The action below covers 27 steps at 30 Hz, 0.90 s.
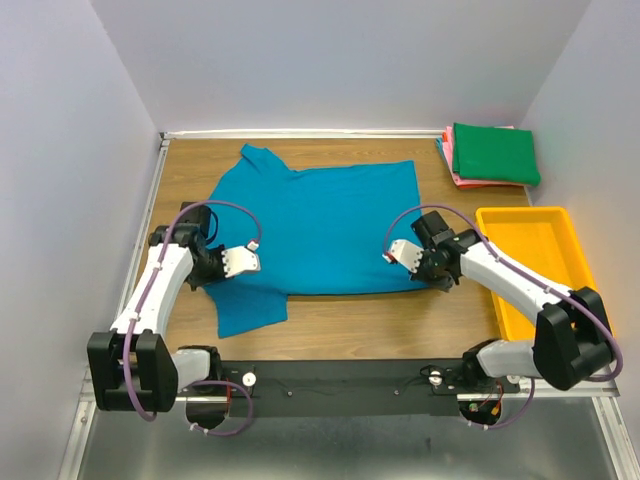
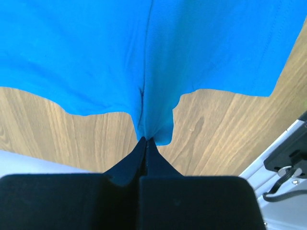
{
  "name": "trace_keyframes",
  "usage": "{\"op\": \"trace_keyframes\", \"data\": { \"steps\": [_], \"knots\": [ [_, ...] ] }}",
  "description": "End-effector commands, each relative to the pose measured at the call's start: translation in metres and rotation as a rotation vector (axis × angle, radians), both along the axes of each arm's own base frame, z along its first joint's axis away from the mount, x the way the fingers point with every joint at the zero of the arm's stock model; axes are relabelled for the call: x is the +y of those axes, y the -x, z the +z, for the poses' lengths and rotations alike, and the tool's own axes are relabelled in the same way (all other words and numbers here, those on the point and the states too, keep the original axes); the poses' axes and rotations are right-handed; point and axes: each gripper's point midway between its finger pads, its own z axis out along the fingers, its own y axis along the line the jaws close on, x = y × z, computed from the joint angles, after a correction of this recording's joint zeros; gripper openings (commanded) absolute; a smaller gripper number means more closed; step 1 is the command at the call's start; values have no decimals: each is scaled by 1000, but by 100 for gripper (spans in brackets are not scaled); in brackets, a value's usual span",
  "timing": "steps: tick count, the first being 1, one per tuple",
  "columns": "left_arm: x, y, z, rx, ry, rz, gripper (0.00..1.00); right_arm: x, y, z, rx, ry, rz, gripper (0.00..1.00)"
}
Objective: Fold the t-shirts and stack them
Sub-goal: Grap the side of the flattened tshirt closest away from the robot with both arms, then fold the flattened tshirt in 1/3 of the way
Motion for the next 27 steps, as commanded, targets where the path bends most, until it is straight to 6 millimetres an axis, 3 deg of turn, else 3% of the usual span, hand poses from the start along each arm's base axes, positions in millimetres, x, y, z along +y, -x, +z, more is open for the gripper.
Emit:
{"op": "trace_keyframes", "data": {
  "steps": [1, 10, 21, 27],
  "knots": [
    [-1, -16, 23, -60, 20, -11, 0, -2, 2, 14, -7, 6, 2, 0],
    [0, -71, 40, -121, 15, 9, 0, 10, -45, 24, -5, -15, 3, 0],
    [1, -121, 24, -94, -15, 3, 0, -1, -94, 16, 25, -9, -6, 0],
    [-5, -140, 14, -85, -23, -13, 0, -1, -103, 4, 59, -1, 2, 1]
  ]
}}
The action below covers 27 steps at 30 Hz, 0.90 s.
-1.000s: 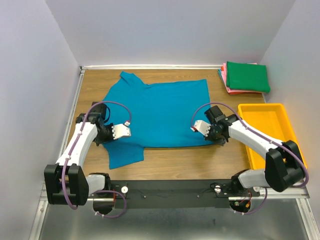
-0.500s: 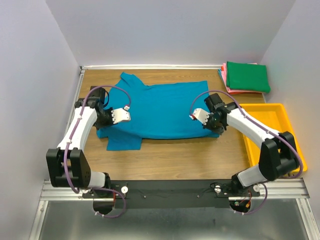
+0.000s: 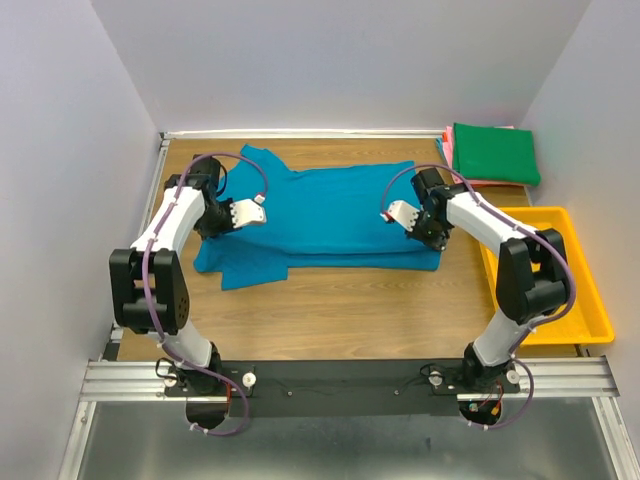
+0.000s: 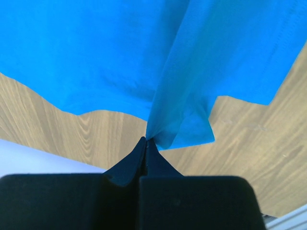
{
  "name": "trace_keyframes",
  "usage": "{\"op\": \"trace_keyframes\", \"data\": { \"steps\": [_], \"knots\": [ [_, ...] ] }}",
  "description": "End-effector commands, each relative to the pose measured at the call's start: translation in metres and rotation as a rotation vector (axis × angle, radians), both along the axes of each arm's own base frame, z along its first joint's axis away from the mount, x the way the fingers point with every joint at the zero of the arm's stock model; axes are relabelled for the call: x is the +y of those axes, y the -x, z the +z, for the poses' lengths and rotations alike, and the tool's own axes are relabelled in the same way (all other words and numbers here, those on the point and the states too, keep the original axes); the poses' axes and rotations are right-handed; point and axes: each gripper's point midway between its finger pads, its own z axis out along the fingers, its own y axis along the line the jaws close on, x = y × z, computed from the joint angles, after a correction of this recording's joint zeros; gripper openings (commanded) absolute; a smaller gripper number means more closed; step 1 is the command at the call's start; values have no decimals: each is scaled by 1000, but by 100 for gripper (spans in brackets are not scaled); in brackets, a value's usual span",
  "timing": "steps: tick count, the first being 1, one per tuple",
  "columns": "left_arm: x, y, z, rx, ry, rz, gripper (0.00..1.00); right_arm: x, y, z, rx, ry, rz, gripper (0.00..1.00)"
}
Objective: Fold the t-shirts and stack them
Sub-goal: Fold the flattened tshirt in 1/3 of the way
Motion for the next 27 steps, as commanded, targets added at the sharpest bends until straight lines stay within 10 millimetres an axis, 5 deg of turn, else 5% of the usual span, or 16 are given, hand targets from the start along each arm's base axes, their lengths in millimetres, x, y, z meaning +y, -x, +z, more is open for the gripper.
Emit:
{"op": "trace_keyframes", "data": {
  "steps": [1, 20, 22, 23, 27],
  "knots": [
    [-1, -17, -2, -13, -24, -4, 0, 1, -9, -5, 22, -8, 26, 1],
    [0, -57, -27, -1, -58, -35, 0, 6, -30, -25, 37, -9, 17, 2],
    [0, -61, -28, -8, -55, -28, 3, 7, -33, -24, 33, -11, 5, 9],
    [1, -61, -30, -6, -55, -21, 14, 6, -35, -23, 29, -14, -2, 13],
    [9, -62, -18, -19, -17, 23, 32, 7, -45, -6, -24, -63, -60, 45]
  ]
}}
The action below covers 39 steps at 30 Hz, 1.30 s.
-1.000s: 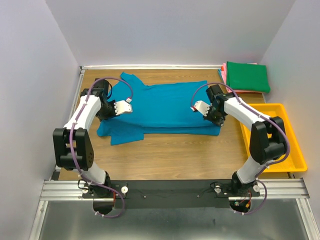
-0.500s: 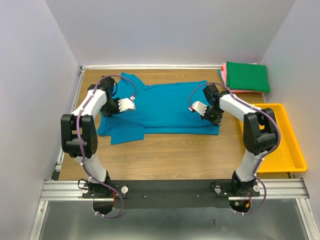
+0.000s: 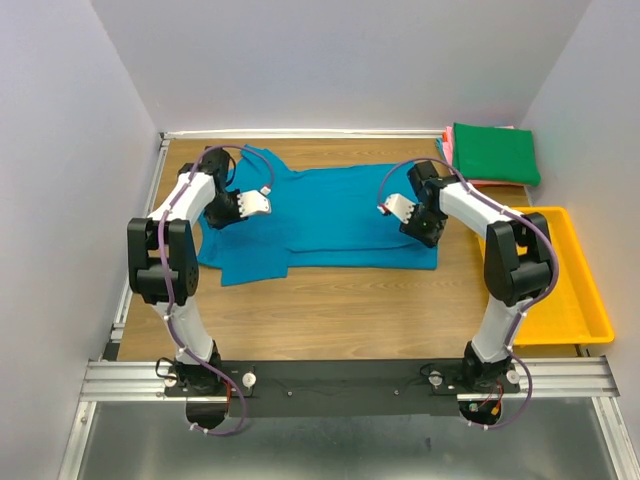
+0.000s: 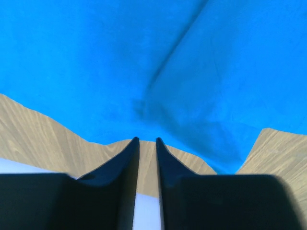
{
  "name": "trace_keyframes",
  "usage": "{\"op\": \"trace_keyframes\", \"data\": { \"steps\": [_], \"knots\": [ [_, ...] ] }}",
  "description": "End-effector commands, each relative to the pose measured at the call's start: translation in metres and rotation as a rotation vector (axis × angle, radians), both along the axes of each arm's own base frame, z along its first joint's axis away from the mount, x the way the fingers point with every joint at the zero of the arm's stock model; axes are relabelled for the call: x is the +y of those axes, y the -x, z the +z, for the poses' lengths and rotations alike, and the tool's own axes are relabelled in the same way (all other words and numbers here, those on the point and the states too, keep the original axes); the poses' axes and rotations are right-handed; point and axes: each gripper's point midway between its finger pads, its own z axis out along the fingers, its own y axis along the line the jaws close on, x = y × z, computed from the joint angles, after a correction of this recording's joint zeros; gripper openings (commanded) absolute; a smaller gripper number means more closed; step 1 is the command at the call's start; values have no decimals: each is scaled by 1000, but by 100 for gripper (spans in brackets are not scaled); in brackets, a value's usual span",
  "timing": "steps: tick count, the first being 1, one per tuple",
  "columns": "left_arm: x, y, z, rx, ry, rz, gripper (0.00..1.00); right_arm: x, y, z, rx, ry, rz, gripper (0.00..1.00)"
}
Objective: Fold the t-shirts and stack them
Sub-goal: Fold the flattened tshirt in 1/3 of the way
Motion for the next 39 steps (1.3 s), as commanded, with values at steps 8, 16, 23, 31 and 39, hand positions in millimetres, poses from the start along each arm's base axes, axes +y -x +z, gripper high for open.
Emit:
{"op": "trace_keyframes", "data": {
  "steps": [8, 16, 23, 31, 39],
  "knots": [
    [31, 25, 48, -58, 180, 191, 48, -2, 2, 45, -43, -257, -285, 53],
    [34, 43, 36, -23, 382, 414, 54, -3, 33, 34, 87, -377, -528, 54],
    [45, 51, 12, 44, 451, 548, 54, -18, 31, 13, 168, -403, -705, 54],
    [28, 58, 2, 132, 556, 569, 65, -8, 37, -6, 266, -435, -766, 55],
    [30, 59, -12, 145, 550, 602, 65, -12, 40, -22, 311, -420, -825, 57]
  ]
}}
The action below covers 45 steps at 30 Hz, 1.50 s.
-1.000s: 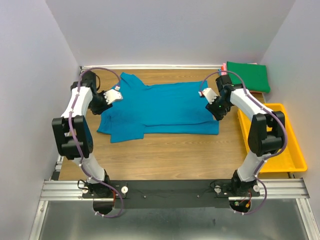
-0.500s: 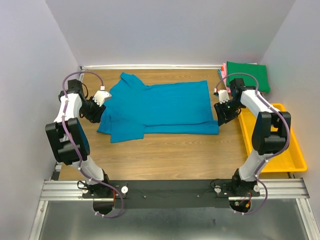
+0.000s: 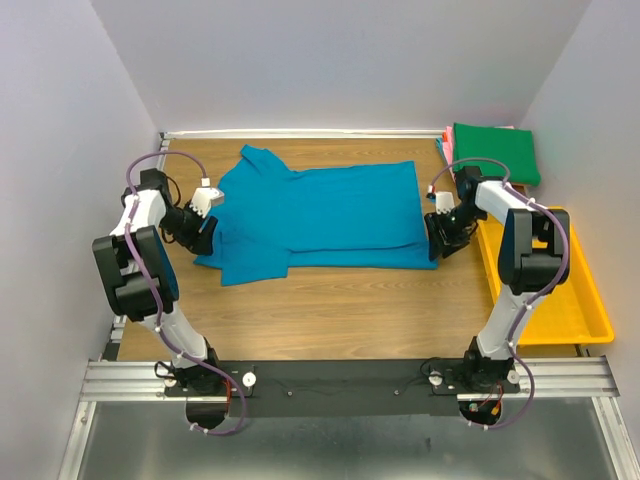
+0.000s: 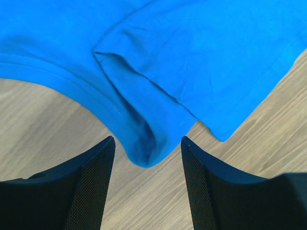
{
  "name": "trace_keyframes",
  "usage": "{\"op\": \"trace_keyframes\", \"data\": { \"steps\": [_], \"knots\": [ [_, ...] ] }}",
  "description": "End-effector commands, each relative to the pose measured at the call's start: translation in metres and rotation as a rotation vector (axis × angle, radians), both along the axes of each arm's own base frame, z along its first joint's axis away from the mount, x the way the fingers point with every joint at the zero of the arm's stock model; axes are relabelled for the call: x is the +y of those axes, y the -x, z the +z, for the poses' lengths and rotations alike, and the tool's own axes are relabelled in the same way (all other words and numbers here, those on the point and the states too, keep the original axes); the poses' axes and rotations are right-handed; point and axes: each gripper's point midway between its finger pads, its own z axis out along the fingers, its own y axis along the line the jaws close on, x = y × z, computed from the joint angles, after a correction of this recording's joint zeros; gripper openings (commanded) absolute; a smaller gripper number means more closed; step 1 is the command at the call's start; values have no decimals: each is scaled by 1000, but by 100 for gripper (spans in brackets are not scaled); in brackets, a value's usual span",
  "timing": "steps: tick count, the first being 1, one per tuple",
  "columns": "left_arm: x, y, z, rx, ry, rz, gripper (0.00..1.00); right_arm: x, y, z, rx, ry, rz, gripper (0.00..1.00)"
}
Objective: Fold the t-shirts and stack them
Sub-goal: Fold the flattened tshirt in 1/3 of the way
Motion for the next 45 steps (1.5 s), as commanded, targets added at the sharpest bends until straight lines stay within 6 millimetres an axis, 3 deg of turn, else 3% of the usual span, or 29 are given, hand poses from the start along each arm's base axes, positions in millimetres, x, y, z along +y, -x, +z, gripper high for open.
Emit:
{"op": "trace_keyframes", "data": {
  "steps": [1, 8, 12, 13, 19, 23, 24, 25, 29, 34, 38, 45],
  "knots": [
    [-7, 2, -9, 20, 51, 21, 65, 6, 7, -8, 57, -40, -42, 57],
    [-7, 4, -16, 29, 53, 33, 65, 11, 15, -11, 93, -67, -57, 55],
    [-11, 3, -16, 35, 78, 34, 61, 13, 17, -11, 97, -80, -53, 46],
    [-11, 3, -16, 37, 81, 38, 59, 13, 16, -11, 92, -80, -50, 40],
    [-9, 4, -22, 58, 72, 49, 37, 12, 10, -7, 68, -74, -39, 22],
    [-5, 7, -17, 48, 46, 51, 17, 8, 6, -4, 50, -54, -29, 5],
    [-3, 8, -15, 44, 34, 55, 5, 6, 4, -3, 44, -48, -26, 1],
    [-2, 8, -12, 40, 29, 59, 0, 3, 5, -3, 41, -33, -22, 1],
    [9, 7, 4, 17, -2, 80, 0, -9, 2, 5, -1, 38, 3, 0],
    [20, 14, 5, 43, -31, 107, 0, -27, 9, 3, 12, 115, 39, 1],
    [28, 28, -14, 99, -59, 136, 0, -30, 8, -2, 22, 124, 51, 1],
    [30, 35, -43, 120, -79, 157, 0, -19, 9, -13, 62, 61, 52, 1]
  ]
}}
